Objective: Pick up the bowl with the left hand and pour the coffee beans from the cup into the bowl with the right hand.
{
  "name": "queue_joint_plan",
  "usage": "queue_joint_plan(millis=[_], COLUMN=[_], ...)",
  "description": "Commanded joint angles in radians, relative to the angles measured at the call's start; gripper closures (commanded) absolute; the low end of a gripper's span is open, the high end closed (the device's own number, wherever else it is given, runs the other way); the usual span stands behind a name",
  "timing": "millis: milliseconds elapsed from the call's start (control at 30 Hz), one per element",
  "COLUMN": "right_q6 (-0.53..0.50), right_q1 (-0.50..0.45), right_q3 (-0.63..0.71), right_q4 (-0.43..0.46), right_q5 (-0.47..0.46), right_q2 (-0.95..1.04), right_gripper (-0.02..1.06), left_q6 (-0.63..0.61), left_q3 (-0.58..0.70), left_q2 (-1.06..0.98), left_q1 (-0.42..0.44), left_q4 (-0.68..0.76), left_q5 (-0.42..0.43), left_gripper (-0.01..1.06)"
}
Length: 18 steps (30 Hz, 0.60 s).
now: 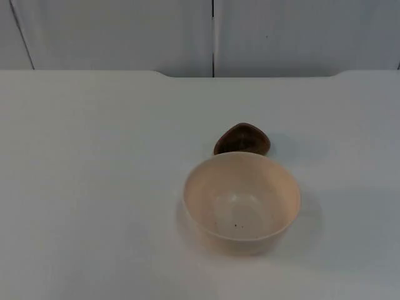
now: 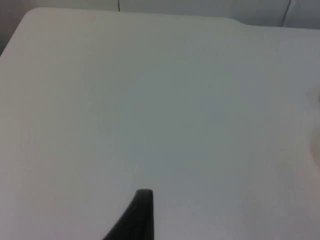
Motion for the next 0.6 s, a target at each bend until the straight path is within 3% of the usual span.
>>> queue_joint_plan(millis=[0,567], right_q6=[-0.009,-0.009], right_q1=[-0.005,-0.005], right_q3=[0.002,0.002], right_q4=[-0.006,-0.006], right_q5=[-0.003,-0.003], right_q2=[-0.004,-0.004], right_gripper=[-0.01,-0.01], left_q6=[-0.029,-0.055], left_q3=[0.006,0.006], left_q2=[-0.004,-0.004], left_q1=[0.003,0.003], left_q4=[0.021,0.041], left_q5=[0.0,0.0], left_gripper=[0.0,0.0])
